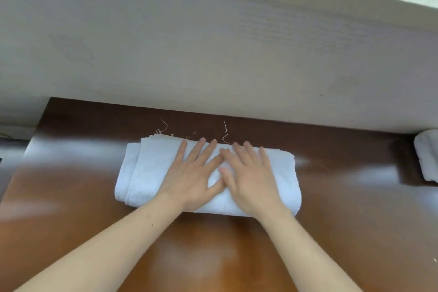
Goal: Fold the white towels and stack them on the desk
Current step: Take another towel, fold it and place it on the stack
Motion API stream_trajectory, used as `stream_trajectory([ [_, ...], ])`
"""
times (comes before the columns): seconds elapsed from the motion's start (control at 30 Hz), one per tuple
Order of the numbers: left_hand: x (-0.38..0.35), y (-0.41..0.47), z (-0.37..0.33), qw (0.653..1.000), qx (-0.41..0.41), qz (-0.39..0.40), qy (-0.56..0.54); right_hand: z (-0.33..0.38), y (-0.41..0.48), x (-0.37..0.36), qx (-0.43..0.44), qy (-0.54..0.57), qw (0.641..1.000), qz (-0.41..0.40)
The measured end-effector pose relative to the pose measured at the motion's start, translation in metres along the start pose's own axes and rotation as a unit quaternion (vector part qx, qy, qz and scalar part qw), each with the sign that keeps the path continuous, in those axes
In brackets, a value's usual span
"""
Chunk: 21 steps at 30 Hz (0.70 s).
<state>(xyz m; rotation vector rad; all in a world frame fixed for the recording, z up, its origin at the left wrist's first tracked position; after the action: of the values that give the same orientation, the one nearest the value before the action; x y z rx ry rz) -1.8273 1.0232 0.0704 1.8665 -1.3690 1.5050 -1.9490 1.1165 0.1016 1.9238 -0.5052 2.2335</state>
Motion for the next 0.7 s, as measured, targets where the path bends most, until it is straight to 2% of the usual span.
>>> stream_trajectory([
  [0.07,0.002,0.003,0.003,1.0,-0.01,0.005,-0.004,-0.002,-0.004,-0.017,-0.008,0.003,0.997,0.07],
  [0.17,0.003,0.002,0.015,1.0,-0.001,-0.014,-0.027,-0.015,0.002,-0.02,-0.034,-0.005,0.997,0.066],
  [0.37,0.01,-0.01,0.068,0.993,0.098,-0.054,-0.039,-0.047,-0.005,-0.016,-0.147,-0.059,0.984,0.082],
  [0.5,0.018,-0.01,0.093,0.984,0.143,-0.057,-0.086,-0.069,0.003,-0.009,-0.272,0.127,0.945,0.13],
  [0.63,0.023,-0.002,0.092,0.987,0.139,-0.049,-0.064,-0.076,0.007,-0.001,-0.321,0.221,0.915,0.102],
  [0.7,0.024,0.0,0.091,0.99,0.133,-0.039,-0.039,-0.078,-0.001,0.0,-0.367,0.277,0.885,0.078],
])
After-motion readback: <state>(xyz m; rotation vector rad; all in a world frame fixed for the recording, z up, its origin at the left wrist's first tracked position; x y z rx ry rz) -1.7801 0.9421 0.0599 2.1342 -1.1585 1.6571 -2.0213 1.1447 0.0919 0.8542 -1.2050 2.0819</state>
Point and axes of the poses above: each hand's wrist, its own y-axis towards the middle knuckle, its own x-axis out of the back of the hand, z = x × y, the point moved 3 cm from there along y, towards the middle knuckle, and after that the axes turned 7 degrees about -y, right-handed, at the moved point
